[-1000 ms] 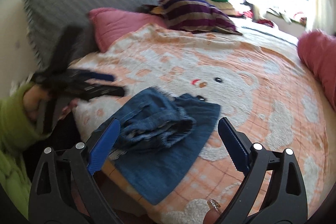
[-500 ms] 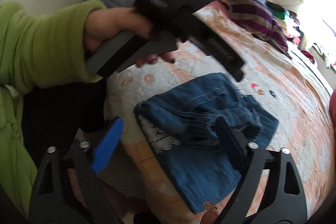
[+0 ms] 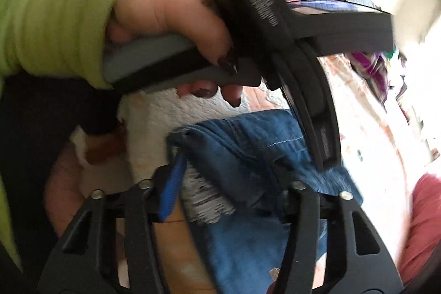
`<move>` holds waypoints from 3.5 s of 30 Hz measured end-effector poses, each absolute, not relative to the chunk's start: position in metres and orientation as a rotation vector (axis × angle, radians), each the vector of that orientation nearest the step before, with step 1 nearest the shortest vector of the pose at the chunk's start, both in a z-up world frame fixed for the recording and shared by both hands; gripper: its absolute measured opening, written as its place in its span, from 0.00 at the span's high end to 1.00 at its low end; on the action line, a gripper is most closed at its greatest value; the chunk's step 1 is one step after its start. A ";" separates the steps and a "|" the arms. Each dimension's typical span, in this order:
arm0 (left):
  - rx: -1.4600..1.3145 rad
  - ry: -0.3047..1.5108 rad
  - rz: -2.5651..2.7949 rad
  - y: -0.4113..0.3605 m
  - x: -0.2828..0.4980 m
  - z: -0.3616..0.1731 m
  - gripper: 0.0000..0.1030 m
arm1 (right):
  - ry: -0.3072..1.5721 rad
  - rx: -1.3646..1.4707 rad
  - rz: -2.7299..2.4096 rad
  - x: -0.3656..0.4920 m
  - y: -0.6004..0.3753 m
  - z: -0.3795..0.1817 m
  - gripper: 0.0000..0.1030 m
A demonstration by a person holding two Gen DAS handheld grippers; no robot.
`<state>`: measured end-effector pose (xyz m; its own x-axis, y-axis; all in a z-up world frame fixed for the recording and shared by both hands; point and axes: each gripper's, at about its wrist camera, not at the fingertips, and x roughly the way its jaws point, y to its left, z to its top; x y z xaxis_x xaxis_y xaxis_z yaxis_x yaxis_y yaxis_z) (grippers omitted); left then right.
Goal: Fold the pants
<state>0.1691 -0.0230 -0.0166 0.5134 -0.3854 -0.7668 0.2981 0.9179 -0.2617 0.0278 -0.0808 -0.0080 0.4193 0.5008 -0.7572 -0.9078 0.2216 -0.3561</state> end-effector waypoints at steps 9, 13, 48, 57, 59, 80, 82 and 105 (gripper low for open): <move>-0.099 0.947 -0.415 -0.023 0.172 -0.019 0.43 | 0.680 -0.894 1.105 0.012 -0.100 -0.018 0.99; -0.097 0.939 -0.410 -0.024 0.170 -0.018 0.43 | 0.705 -0.903 1.122 0.007 -0.096 -0.023 0.90; -0.083 0.805 -0.332 0.000 0.151 0.026 0.18 | 0.401 -0.223 1.099 0.038 -0.161 0.084 0.25; -0.059 0.779 -0.264 0.011 0.137 0.034 0.05 | 0.438 -0.050 0.812 0.091 -0.203 0.082 0.18; -0.071 0.798 -0.251 0.015 0.137 0.029 0.05 | 0.481 -0.041 0.752 0.101 -0.206 0.075 0.18; -0.254 1.000 -0.289 0.006 0.144 -0.043 0.06 | 1.097 0.097 0.571 0.190 -0.206 -0.042 0.43; -0.245 1.002 -0.297 0.001 0.145 -0.043 0.10 | 1.101 0.112 0.582 0.190 -0.207 -0.043 0.52; -0.214 0.807 -0.237 0.005 0.173 0.011 0.63 | 0.837 0.035 0.695 0.213 -0.168 0.015 0.92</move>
